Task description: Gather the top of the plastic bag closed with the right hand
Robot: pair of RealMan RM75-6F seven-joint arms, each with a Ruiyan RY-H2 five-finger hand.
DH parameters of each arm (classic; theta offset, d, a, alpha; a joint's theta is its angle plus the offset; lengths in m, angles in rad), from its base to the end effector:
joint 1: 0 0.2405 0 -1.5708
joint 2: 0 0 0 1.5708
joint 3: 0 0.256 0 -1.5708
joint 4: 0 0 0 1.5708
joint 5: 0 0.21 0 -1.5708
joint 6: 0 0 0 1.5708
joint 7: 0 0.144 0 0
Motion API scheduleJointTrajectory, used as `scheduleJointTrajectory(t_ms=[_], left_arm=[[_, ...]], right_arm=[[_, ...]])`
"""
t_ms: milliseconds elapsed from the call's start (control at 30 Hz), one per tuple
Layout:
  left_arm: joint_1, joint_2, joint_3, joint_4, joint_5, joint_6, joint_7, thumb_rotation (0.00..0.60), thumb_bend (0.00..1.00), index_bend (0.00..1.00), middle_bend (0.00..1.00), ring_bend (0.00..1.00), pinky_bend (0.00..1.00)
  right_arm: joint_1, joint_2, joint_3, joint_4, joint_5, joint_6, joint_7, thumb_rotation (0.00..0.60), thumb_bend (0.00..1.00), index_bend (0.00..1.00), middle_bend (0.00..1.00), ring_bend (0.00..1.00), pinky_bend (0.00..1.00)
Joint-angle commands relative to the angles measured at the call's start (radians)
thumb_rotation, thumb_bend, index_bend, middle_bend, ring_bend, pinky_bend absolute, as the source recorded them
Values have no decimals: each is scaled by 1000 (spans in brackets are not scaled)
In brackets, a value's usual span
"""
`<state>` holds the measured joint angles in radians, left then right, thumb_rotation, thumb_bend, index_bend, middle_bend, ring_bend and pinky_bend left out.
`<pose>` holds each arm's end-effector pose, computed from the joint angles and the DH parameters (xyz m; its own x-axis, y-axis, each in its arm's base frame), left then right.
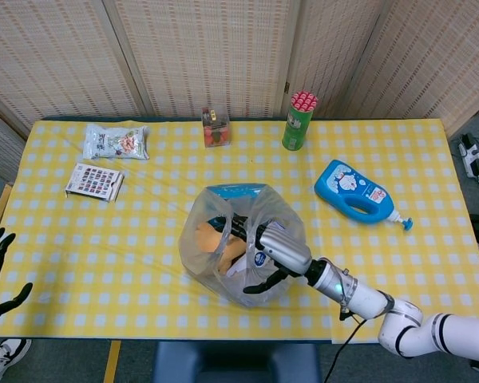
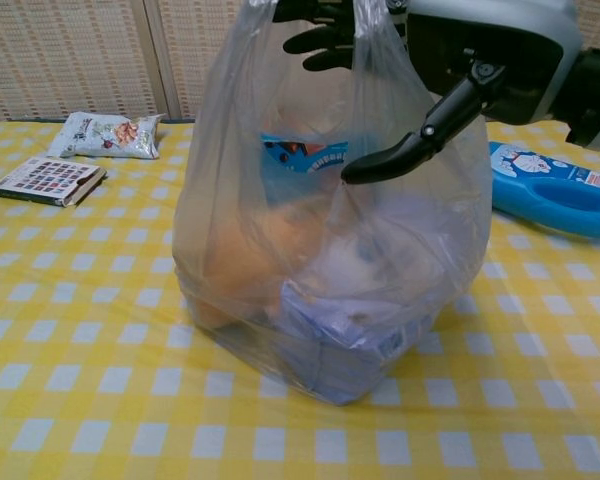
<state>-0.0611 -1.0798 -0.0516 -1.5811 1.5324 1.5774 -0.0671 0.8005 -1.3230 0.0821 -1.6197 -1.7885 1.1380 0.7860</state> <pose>-0.3137 0.1740 0.1852 0.3969 -0.0850 0.9139 0.9163 -0.0222 -0.3999 -0.0817 -0.2985 0.0437 -0.0534 -0.6161 0.7859 -0.6628 -0.5668 -0.4893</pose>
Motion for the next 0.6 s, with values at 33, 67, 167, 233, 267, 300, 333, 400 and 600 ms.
scheduleJointTrajectory(t_ms=[33,67,167,233,267,300,333,400,600], left_arm=[[1,2,0,-1,1,3,-3,600,297,0,41,127,68],[2,3,-1,-1,1,4,-5,600,296,0,43,128,68],[5,6,-2,0,0,7,-11,600,297,0,46,129,68],[6,8,-3,0,-1,7,-15,600,297,0,47,129,68],[6,8,-3,1,-1,7,-17,600,297,0,48,130,68],[6,9,-3,1,-2,7,-19,600,297,0,48,130,68],[6,10,-4,2,-2,7,-21,600,296,0,48,130,68],[7,11,-4,4,-4,6,-26,600,296,0,49,131,68],[9,15,-5,7,-8,3,-38,600,297,0,50,132,69]], right_arm=[[12,-15,1,12,12,-7,13,600,156,0,0,0,0],[17,-20,1,15,15,-10,19,600,156,0,0,0,0],[34,-36,3,31,25,-22,43,600,155,0,0,0,0],[46,-48,4,43,30,-27,55,600,156,0,0,0,0],[50,-53,6,48,32,-28,58,600,156,0,0,0,0],[57,-59,7,56,33,-30,59,600,155,0,0,0,0],[61,-64,7,59,34,-32,63,600,155,0,0,0,0],[70,-73,9,67,35,-29,79,600,156,0,0,0,0],[89,-102,14,96,36,-10,120,600,155,0,0,0,0]])
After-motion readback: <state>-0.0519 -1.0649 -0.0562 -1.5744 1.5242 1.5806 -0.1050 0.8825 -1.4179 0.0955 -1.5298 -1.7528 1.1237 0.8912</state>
